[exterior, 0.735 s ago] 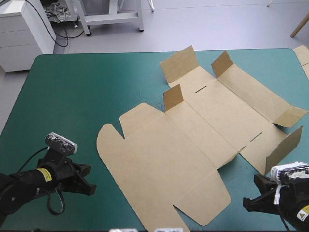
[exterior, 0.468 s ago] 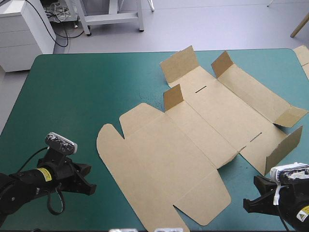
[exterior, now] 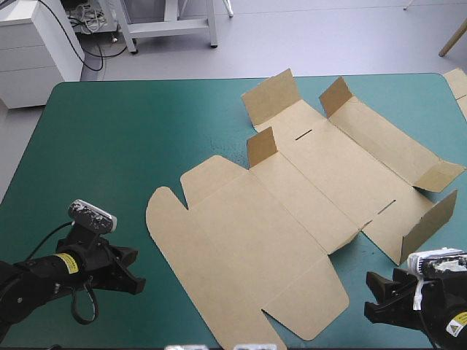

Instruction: Fold the box

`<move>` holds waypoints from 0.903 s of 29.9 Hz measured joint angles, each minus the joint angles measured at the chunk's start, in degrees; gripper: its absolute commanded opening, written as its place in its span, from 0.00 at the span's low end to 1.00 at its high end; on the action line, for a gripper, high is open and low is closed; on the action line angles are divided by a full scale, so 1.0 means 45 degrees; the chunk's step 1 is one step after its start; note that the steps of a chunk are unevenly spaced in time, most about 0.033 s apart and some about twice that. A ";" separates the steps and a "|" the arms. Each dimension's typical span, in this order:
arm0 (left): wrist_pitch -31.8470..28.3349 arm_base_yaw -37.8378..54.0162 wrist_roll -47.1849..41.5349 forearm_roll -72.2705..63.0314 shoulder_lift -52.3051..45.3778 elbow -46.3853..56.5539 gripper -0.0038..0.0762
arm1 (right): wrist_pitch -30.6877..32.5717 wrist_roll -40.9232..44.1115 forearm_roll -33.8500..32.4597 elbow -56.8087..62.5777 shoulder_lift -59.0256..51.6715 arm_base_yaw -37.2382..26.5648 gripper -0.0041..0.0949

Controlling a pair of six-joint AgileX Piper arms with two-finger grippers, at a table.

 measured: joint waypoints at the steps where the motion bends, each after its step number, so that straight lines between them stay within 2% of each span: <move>1: 0.0000 0.0000 0.0000 0.0000 0.0000 0.0000 0.04 | 0.0000 0.0278 0.0197 0.0000 0.0000 0.0000 0.65; 13: 0.0000 0.0000 0.0000 -0.0362 0.0000 0.0000 0.04 | -0.0033 0.2938 0.0594 0.0000 0.0000 0.0000 0.65; 22: 0.0000 0.0000 0.0000 -0.0904 0.0000 0.0000 0.04 | -0.1150 0.5206 0.1198 0.0000 0.0000 0.0000 0.65; 27: 0.0000 0.0000 0.0000 -0.0921 0.0000 0.0000 0.04 | -0.1270 0.6399 0.1538 0.0000 0.0179 0.0000 0.65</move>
